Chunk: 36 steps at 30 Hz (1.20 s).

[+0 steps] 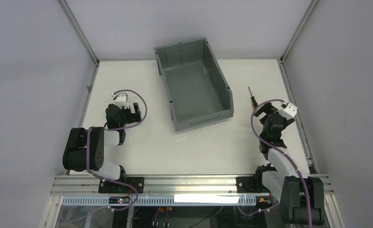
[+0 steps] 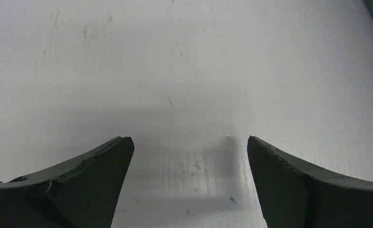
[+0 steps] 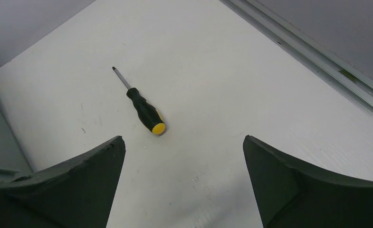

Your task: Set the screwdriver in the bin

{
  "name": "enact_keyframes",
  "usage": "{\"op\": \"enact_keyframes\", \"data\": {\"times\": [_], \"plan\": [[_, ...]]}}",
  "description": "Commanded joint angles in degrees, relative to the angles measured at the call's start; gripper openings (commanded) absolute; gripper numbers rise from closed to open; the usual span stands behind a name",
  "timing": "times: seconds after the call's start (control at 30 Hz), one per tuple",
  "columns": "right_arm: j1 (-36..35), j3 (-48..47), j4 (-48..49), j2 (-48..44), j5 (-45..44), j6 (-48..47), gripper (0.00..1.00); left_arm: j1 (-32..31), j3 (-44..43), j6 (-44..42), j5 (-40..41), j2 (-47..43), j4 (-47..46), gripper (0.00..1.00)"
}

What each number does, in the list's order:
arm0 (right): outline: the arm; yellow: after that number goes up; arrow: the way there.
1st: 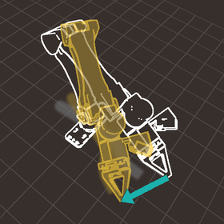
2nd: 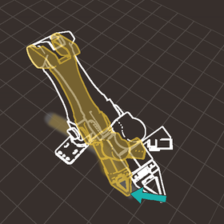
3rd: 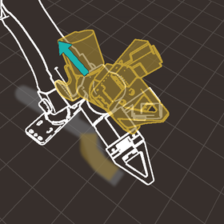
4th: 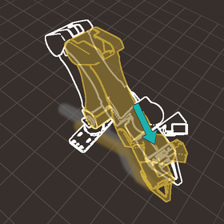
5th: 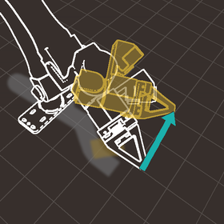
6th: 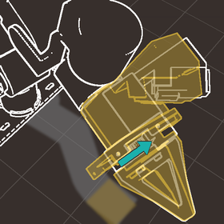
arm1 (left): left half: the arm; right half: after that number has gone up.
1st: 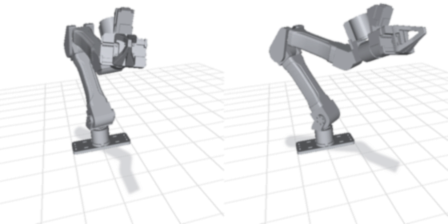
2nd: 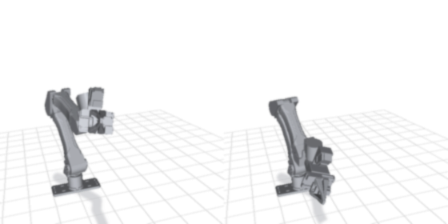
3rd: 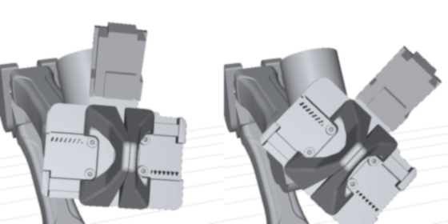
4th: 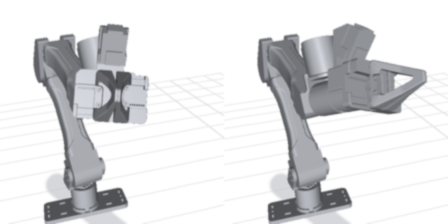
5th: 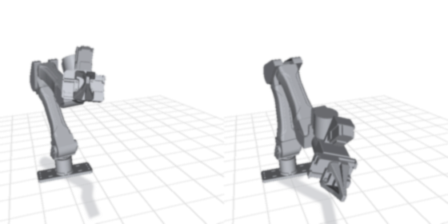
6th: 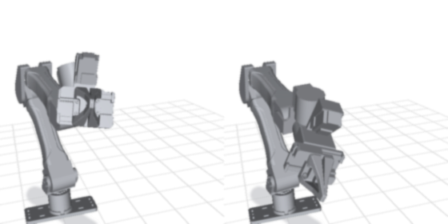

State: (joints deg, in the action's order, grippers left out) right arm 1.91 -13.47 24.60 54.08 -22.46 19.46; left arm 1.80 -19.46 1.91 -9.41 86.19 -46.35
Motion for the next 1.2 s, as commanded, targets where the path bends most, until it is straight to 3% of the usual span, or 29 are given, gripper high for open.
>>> {"op": "enact_keyframes", "data": {"times": [0.0, 0.1, 0.23, 0.3, 0.43, 0.6, 0.9, 1.17], "plan": [[0.11, -1.45, 0.33, 0.50, -6.22, 4.04, 0.99, -0.62, -1.20, -0.68, -1.01, -0.02, -1.99, 0.99], [0.19, -6.24, -6.23, 1.25, -6.29, 2.56, 0.99, -0.62, -1.26, -0.68, -0.98, 0.03, -1.99, 0.99], [0.37, -18.97, -21.80, 4.43, 16.05, -7.98, 0.99, -0.65, -1.28, -0.68, -0.97, -0.02, -1.99, 0.99], [0.37, -27.99, -35.05, 9.71, 20.03, -8.82, 0.96, -0.66, -1.25, -0.68, -0.97, 0.02, -1.99, 0.99], [0.37, -47.51, -55.25, 24.59, 20.33, -10.23, 0.91, -0.66, -1.26, -0.68, -0.97, 0.03, -1.95, 0.99], [0.21, -65.66, -73.27, 42.13, 17.60, -13.74, 0.97, -0.63, -1.28, -0.68, -0.96, 0.03, -1.99, 0.99], [0.24, -85.32, -82.69, 65.93, 12.91, -21.73, 0.89, -0.64, -1.23, -0.68, -0.96, -0.02, -1.98, 0.99], [0.20, -88.61, -81.13, 72.39, 14.59, -22.52, 0.68, -0.62, -1.28, -0.68, -0.93, -0.01, -1.97, 0.99]]}}
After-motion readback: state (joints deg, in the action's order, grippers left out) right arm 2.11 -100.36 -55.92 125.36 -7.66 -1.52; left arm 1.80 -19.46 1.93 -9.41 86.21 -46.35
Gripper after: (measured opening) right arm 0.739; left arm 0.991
